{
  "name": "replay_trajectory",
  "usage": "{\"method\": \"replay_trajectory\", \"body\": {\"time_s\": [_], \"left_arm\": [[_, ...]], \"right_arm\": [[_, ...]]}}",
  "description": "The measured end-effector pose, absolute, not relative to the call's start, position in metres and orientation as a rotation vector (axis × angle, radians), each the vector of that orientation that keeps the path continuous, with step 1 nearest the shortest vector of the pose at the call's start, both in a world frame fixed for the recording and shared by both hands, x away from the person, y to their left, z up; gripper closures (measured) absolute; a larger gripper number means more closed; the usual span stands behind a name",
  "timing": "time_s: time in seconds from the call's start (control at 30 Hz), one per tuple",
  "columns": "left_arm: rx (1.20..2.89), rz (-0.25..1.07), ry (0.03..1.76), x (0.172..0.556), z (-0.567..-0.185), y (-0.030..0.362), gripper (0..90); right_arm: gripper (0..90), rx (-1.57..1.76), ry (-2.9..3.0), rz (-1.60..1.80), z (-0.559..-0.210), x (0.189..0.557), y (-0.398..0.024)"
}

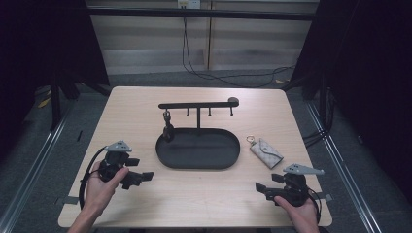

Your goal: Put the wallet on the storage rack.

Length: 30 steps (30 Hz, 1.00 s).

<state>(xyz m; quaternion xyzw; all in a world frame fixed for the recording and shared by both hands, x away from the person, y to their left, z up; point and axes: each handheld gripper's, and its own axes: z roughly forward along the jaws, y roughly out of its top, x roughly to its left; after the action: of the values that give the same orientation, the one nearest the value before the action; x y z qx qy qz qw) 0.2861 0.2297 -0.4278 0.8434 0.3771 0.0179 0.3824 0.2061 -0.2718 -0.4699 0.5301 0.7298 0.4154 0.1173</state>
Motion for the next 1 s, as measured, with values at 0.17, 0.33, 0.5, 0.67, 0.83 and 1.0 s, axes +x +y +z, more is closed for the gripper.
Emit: {"method": "replay_trajectory", "body": {"time_s": [0.17, 0.33, 0.5, 0.67, 0.83, 1.0], "left_arm": [[2.118, 0.042, 0.973, 0.269, -0.438, 0.239, 20.3], [2.028, 0.125, 0.983, 0.249, -0.448, 0.246, 24.7], [2.037, 0.080, 0.964, 0.242, -0.459, 0.248, 24.5], [2.036, 0.085, 0.940, 0.241, -0.462, 0.246, 24.6], [2.091, 0.039, 0.922, 0.237, -0.466, 0.241, 24.5], [2.095, 0.024, 0.919, 0.235, -0.466, 0.242, 24.1]], "right_arm": [[18.1, 1.540, 2.122, 1.234, -0.469, 0.207, -0.274], [17.9, 1.551, 2.111, 1.242, -0.467, 0.207, -0.277], [17.9, 1.549, 2.109, 1.241, -0.466, 0.208, -0.280], [17.9, 1.544, 2.103, 1.210, -0.462, 0.215, -0.284], [18.0, 1.548, 2.105, 1.189, -0.456, 0.229, -0.286], [17.9, 1.561, 2.097, 1.150, -0.450, 0.248, -0.286]]}}
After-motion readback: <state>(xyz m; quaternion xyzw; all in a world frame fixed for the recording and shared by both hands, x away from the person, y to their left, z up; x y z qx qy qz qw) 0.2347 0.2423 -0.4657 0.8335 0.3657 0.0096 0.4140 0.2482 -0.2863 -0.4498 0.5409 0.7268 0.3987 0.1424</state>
